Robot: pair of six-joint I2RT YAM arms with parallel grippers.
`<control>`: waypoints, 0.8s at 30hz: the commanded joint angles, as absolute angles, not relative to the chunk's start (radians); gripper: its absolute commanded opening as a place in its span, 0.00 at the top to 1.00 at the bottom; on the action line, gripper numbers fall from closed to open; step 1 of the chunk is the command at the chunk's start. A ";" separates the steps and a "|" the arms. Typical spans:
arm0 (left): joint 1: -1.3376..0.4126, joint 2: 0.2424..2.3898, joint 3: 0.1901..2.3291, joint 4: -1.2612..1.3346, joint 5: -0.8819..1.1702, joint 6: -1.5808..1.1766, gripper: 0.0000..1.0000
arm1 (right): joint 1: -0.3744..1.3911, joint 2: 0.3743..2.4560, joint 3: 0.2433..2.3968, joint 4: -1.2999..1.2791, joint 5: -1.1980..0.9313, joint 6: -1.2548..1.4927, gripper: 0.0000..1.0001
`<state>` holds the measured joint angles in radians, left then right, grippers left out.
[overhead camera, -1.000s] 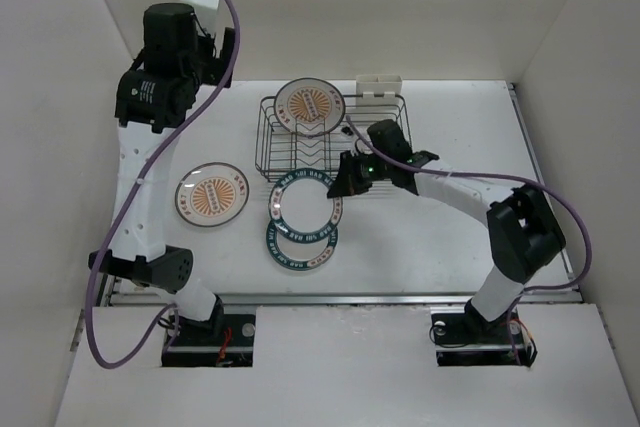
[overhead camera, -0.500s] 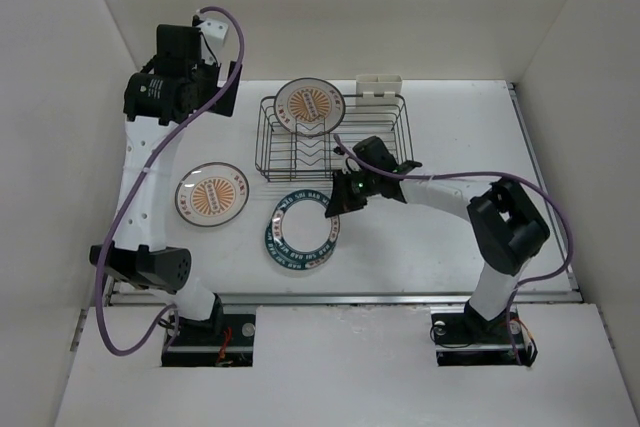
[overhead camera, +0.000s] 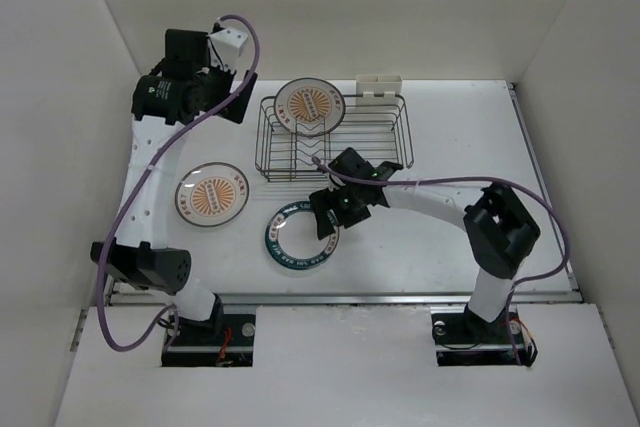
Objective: Unload the plates from the dish rack
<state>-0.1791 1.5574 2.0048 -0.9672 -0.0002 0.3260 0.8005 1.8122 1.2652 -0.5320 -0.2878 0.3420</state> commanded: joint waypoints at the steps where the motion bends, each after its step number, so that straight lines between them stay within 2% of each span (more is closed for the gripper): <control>1: -0.221 1.598 1.954 -0.832 0.069 0.422 0.00 | 0.793 1.691 1.289 -0.609 -0.190 0.313 0.09; 7: -0.242 1.822 1.968 -0.528 0.058 0.434 0.00 | 0.793 1.621 1.261 -0.563 -0.172 0.304 0.07; 12: -0.261 2.038 2.179 -0.509 0.080 0.504 0.03 | 0.793 1.566 1.249 -0.563 -0.120 0.304 0.07; 18: -0.290 2.173 2.186 -0.344 0.147 0.597 0.02 | 0.756 1.456 1.201 -0.554 -0.054 0.295 0.04; 21: -0.290 2.216 2.262 -0.330 0.196 0.597 0.02 | 0.732 1.422 1.180 -0.563 -0.054 0.285 0.04; 24: -0.290 2.275 2.325 -0.397 0.245 0.609 0.09 | 0.723 1.411 1.170 -0.574 -0.054 0.285 0.04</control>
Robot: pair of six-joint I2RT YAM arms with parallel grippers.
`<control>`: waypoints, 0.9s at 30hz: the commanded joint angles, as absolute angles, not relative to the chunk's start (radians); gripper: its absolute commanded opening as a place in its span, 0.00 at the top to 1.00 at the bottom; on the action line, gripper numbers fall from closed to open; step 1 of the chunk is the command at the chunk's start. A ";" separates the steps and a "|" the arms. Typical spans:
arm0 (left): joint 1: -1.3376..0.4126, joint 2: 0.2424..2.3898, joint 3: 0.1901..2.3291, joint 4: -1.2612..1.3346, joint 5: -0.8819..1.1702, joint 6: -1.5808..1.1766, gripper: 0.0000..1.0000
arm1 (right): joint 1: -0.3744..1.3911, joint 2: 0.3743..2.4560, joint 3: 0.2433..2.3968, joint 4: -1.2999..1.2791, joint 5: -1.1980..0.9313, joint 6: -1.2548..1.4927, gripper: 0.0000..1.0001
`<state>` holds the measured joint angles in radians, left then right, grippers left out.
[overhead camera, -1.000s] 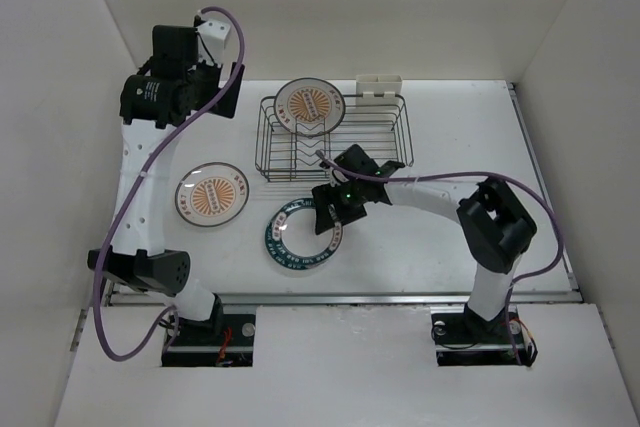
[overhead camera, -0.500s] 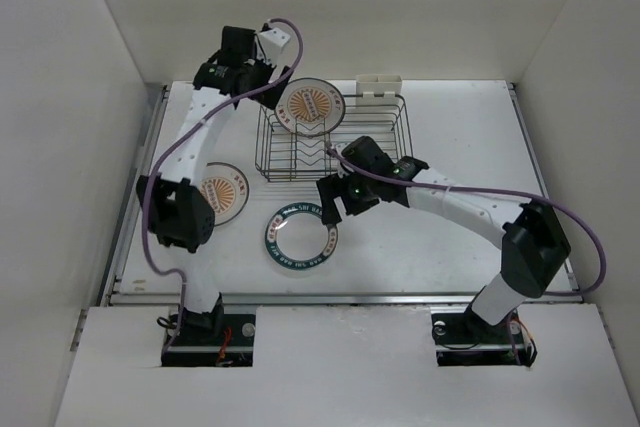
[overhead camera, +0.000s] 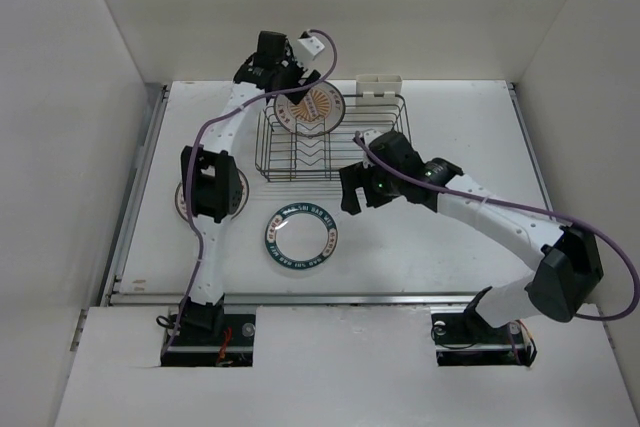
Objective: Unload the plates from the dish rack
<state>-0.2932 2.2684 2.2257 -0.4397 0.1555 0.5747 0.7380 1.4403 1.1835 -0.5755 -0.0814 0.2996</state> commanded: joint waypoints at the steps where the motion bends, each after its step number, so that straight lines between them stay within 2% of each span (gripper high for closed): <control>1: -0.290 2.275 2.336 -0.437 0.265 0.621 0.19 | 0.723 1.411 1.170 -0.574 -0.054 0.275 0.04; 4: -0.290 2.286 2.336 -0.497 0.333 0.630 0.45 | 0.723 1.411 1.170 -0.584 -0.043 0.265 0.04; 5: -0.290 2.286 2.336 -0.506 0.333 0.630 0.60 | 0.713 1.411 1.170 -0.584 -0.043 0.265 0.04; 8: -0.290 2.295 2.336 -0.518 0.319 0.630 0.75 | 0.713 1.411 1.180 -0.584 -0.043 0.265 0.04; 10: -0.290 2.304 2.336 -0.531 0.304 0.652 0.77 | 0.713 1.411 1.180 -0.594 -0.043 0.256 0.04; 12: -0.290 2.304 2.336 -0.551 0.304 0.667 0.68 | 0.713 1.411 1.180 -0.594 -0.043 0.256 0.04; 13: -0.290 2.304 2.345 -0.560 0.304 0.678 0.59 | 0.713 1.411 1.180 -0.594 -0.043 0.256 0.04; 15: -0.290 2.313 2.345 -0.571 0.313 0.692 0.58 | 0.713 1.411 1.180 -0.604 -0.043 0.256 0.04; 17: -0.290 2.322 2.370 -0.581 0.313 0.692 0.72 | 0.713 1.402 1.180 -0.604 -0.043 0.256 0.04; 18: -0.290 2.322 2.370 -0.563 0.295 0.669 0.91 | 0.713 1.402 1.180 -0.604 -0.043 0.256 0.04; 19: -0.290 2.322 2.370 -0.551 0.281 0.658 0.99 | 0.713 1.391 1.180 -0.604 -0.043 0.256 0.04; 27: -0.290 2.186 2.260 -0.370 0.201 0.686 1.00 | 0.713 1.391 1.189 -0.623 -0.043 0.265 0.04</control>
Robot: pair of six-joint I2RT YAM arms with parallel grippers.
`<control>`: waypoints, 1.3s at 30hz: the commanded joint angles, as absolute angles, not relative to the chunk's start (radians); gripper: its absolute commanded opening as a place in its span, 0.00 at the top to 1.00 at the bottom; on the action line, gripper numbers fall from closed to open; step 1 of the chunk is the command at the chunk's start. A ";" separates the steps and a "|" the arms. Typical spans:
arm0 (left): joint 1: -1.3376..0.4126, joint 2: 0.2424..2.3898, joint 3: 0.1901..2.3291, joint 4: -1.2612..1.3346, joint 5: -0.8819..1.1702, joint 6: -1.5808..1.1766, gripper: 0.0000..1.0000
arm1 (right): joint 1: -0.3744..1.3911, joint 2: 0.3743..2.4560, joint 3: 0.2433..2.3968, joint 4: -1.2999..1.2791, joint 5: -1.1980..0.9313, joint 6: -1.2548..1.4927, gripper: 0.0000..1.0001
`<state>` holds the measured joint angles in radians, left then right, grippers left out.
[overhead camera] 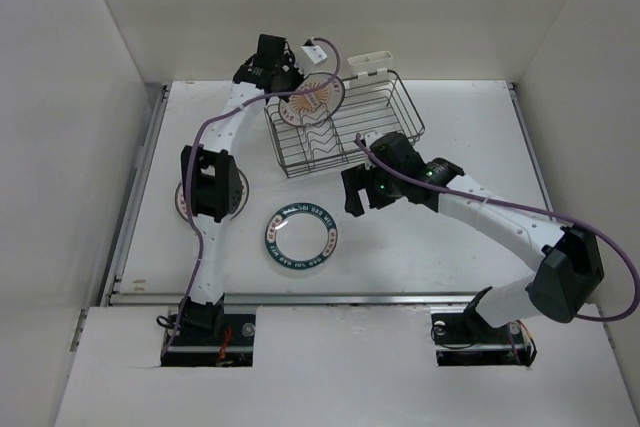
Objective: Unload the plates from the dish rack
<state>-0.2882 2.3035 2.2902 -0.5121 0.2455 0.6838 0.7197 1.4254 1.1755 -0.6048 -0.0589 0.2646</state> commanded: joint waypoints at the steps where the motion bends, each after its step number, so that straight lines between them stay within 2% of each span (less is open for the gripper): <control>1: -0.290 2.157 2.260 -0.370 0.213 0.695 1.00 | 0.713 1.391 1.189 -0.623 -0.052 0.265 0.04; 8: -0.290 2.037 2.220 -0.396 0.307 0.719 1.00 | 0.713 1.382 1.210 -0.623 -0.052 0.275 0.04; 14: -0.281 1.960 2.281 -0.436 0.296 0.586 1.00 | 0.676 1.411 1.287 -0.611 0.035 0.308 0.00; 18: -0.241 1.873 2.324 -0.459 0.189 0.419 1.00 | 0.566 1.459 1.385 -0.594 0.178 0.341 0.00; 23: -0.109 1.766 2.323 -0.619 0.143 0.232 1.00 | 0.276 1.580 1.585 -0.526 0.201 0.330 0.00; 27: 0.047 1.652 2.179 -0.725 0.309 0.112 1.00 | 0.190 1.809 1.747 -0.496 0.111 0.259 0.00; 31: 0.153 1.554 1.914 -0.788 0.449 0.142 1.00 | 0.172 1.974 1.861 -0.485 0.026 0.181 0.00; 34: 0.222 1.513 1.807 -0.860 0.572 0.224 1.00 | 0.149 2.049 1.873 -0.439 -0.072 0.181 0.01; 39: 0.304 1.476 1.553 -0.850 0.636 0.287 1.00 | 0.138 2.111 1.859 -0.400 -0.121 0.190 0.14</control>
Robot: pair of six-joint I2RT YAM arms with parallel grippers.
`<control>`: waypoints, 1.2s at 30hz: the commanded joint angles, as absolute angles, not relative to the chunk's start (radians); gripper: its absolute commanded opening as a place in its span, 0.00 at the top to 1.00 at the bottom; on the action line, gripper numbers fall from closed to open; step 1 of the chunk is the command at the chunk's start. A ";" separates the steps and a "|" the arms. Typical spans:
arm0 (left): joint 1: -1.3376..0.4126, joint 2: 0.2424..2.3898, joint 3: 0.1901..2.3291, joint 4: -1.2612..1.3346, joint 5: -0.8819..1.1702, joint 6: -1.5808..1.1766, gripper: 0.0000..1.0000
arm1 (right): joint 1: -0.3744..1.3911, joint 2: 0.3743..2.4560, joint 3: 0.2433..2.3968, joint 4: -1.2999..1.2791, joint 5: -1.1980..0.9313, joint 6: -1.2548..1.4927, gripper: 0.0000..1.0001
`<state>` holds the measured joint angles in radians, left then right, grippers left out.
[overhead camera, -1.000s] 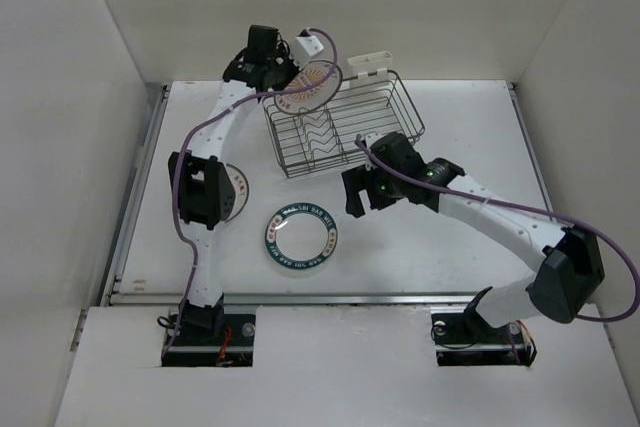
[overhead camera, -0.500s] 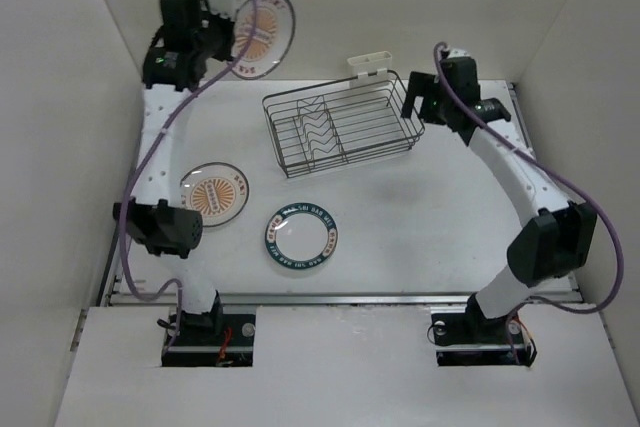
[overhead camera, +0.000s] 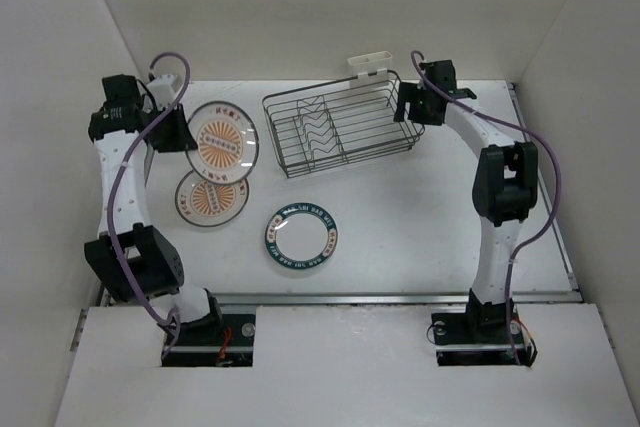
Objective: Unload the plates from the dish rack
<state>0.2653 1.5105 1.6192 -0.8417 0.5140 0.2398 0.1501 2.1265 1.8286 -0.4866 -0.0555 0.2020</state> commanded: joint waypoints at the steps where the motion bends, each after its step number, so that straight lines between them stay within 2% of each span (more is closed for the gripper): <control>1: 0.314 1.485 1.533 -0.850 0.646 0.299 1.00 | 0.138 2.111 1.847 -0.400 -0.121 0.190 0.16; 3: 0.314 1.512 1.496 -0.864 0.637 0.331 1.00 | 0.138 2.123 1.815 -0.359 -0.138 0.190 0.19; 6: 0.351 1.580 1.473 -0.873 0.614 0.319 1.00 | 0.138 2.123 1.752 -0.315 -0.156 0.199 0.28; 7: 0.370 1.613 1.473 -0.873 0.614 0.319 1.00 | 0.138 2.114 1.740 -0.301 -0.156 0.209 0.38; 9: 0.422 1.647 1.464 -0.873 0.614 0.308 1.00 | 0.138 2.105 1.707 -0.285 -0.156 0.209 0.47; 10: 0.431 1.667 1.463 -0.873 0.614 0.308 1.00 | 0.138 2.105 1.698 -0.273 -0.156 0.209 0.55; 13: 0.440 1.770 1.505 -0.923 0.601 0.330 1.00 | 0.138 2.105 1.689 -0.273 -0.156 0.209 0.65; 14: 0.440 1.848 1.541 -0.964 0.588 0.347 1.00 | 0.138 2.105 1.689 -0.273 -0.156 0.209 0.77; 17: 0.462 1.949 1.647 -1.072 0.598 0.347 1.00 | 0.138 2.074 1.657 -0.273 -0.167 0.218 0.93; 19: 0.462 2.044 1.701 -1.132 0.550 0.347 1.00 | 0.138 2.022 1.593 -0.246 -0.167 0.227 0.94; 28: 0.462 2.077 1.703 -1.173 0.457 0.385 0.99 | 0.176 1.858 1.398 -0.206 -0.130 0.245 0.96; 30: 0.462 2.077 1.713 -1.196 0.433 0.403 0.93 | 0.186 1.846 1.367 -0.206 -0.111 0.245 0.96; 33: 0.436 2.077 1.723 -1.209 0.362 0.437 0.78 | 0.186 1.845 1.367 -0.215 -0.092 0.245 0.94; 35: 0.411 2.089 1.723 -1.209 0.336 0.446 0.72 | 0.186 1.856 1.377 -0.215 -0.092 0.236 0.93; 36: 0.411 2.089 1.723 -1.209 0.336 0.457 0.72 | 0.186 1.856 1.391 -0.215 -0.092 0.236 0.93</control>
